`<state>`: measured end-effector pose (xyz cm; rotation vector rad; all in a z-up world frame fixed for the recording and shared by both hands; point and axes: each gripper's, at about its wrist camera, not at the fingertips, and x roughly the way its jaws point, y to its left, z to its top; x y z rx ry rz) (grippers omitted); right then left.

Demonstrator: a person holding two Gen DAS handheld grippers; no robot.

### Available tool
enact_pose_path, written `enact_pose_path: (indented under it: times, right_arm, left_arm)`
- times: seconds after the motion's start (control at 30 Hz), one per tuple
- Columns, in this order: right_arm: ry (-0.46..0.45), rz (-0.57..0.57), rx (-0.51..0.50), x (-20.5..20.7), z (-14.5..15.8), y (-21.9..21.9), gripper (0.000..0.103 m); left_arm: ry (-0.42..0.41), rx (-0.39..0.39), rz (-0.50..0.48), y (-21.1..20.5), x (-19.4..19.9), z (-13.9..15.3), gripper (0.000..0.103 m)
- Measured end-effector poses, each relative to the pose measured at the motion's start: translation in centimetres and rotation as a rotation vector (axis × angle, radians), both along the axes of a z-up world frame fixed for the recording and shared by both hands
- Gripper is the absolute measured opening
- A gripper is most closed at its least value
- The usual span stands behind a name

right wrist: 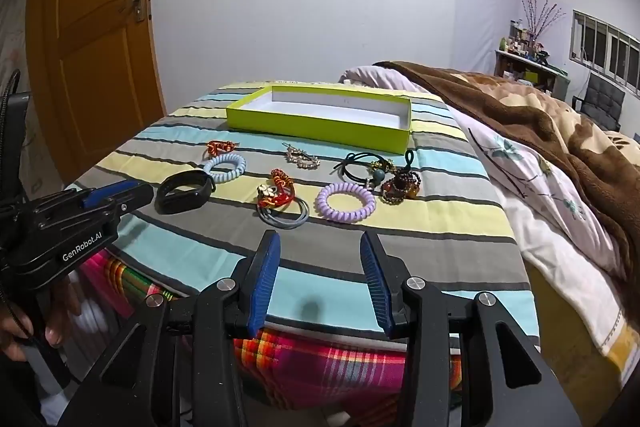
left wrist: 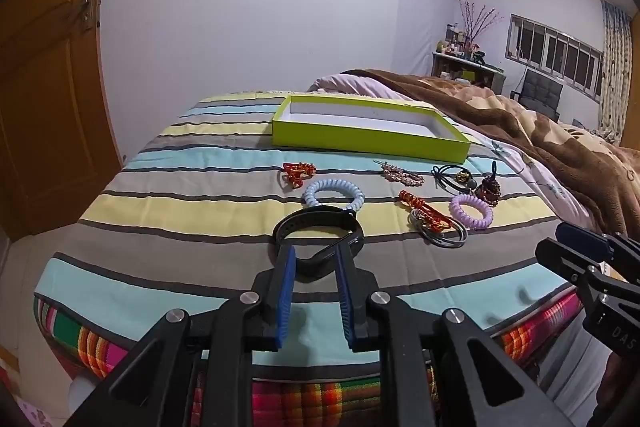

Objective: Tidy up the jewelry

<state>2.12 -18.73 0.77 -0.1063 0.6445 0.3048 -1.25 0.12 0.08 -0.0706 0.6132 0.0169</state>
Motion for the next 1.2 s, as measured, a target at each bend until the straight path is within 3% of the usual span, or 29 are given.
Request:
enact_pose_path:
  times: [1.2]
  right_arm:
    - [0.003,0.0,-0.002,0.04,-0.09,0.03,0.043]
  left_arm:
    - [-0.002,0.016,0.006,-0.53,-0.16,0.03,0.02]
